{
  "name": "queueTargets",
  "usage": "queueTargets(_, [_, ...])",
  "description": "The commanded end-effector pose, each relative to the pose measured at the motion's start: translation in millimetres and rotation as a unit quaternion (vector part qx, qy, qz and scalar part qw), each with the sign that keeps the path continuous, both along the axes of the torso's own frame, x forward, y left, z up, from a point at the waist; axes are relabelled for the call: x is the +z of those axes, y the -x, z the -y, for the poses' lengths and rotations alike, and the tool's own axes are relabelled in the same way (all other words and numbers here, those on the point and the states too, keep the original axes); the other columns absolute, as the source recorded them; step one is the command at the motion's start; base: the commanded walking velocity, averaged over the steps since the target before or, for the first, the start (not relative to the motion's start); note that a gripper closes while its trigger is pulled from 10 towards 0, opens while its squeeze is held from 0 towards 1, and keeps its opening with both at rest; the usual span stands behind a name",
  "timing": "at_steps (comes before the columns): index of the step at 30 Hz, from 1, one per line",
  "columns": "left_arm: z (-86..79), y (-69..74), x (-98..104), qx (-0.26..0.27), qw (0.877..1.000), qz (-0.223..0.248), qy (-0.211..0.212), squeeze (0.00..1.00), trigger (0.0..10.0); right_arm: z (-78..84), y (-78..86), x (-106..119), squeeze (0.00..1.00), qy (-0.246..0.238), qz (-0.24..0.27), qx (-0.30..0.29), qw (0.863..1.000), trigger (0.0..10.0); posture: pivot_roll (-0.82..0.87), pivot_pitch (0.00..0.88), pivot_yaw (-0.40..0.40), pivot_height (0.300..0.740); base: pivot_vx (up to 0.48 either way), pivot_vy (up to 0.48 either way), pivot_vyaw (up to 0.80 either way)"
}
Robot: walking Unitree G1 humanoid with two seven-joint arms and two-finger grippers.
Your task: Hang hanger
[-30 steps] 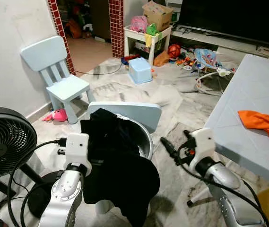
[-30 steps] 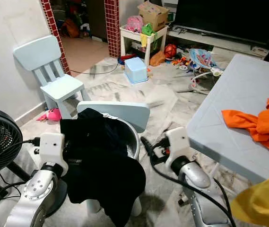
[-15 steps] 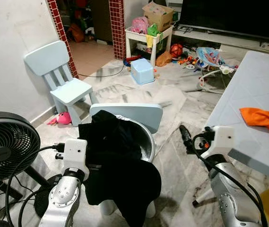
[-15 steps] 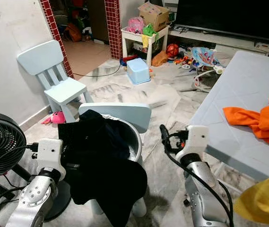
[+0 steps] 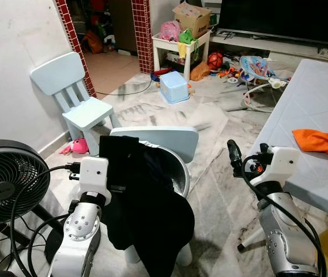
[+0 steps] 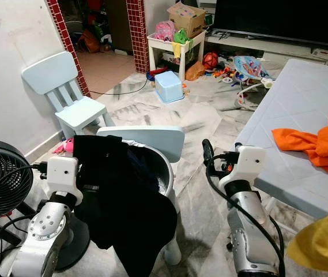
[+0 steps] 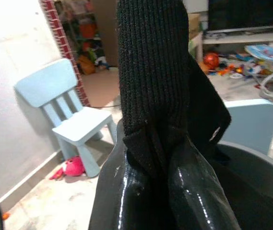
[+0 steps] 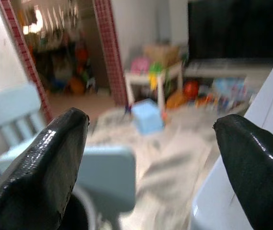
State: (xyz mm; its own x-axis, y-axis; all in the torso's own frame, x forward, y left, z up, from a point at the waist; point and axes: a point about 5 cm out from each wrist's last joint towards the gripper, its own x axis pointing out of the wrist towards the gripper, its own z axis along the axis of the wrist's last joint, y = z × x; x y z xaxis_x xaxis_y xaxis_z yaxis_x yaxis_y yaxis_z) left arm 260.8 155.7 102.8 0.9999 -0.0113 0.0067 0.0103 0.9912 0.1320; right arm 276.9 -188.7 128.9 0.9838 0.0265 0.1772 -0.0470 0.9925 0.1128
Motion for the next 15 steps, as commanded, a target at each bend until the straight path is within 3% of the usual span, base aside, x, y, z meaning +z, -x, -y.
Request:
queueTargets(1, [-2.5,-2.9,19.8,0.014,0.999,0.052,-0.001,0.0,10.0,2.6,2.1,17.5,0.0,-0.015,0.051,-0.003,0.999,10.0,-0.09,0.0,0.077,0.74,0.0,0.0,0.0])
queueTargets(3, [2.8,-1.7,35.6,0.011,0.995,0.1,0.004,0.0,10.0,5.4,2.9,20.8,0.0,-0.026,0.064,0.002,0.998,10.0,-0.08,0.0,0.072,0.74,0.0,0.0,0.0])
queueTargets(6, [4.8,1.5,36.2,0.005,0.993,0.119,-0.009,0.0,10.0,6.1,3.7,14.0,0.0,-0.029,0.049,0.007,0.998,10.0,-0.08,0.0,0.066,0.74,0.0,0.0,0.0])
queueTargets(11, [-2.0,5.4,23.8,0.018,0.994,0.11,-0.016,0.0,10.0,3.4,5.2,8.1,0.0,-0.019,0.046,0.018,0.999,10.0,-0.08,0.0,0.061,0.74,0.0,0.0,0.0])
queueTargets(15, [-4.7,6.7,14.1,0.021,0.997,0.076,-0.006,0.0,10.0,3.9,7.4,2.6,0.0,-0.008,0.034,0.029,0.999,10.0,-0.08,0.0,0.054,0.74,0.0,0.0,0.0])
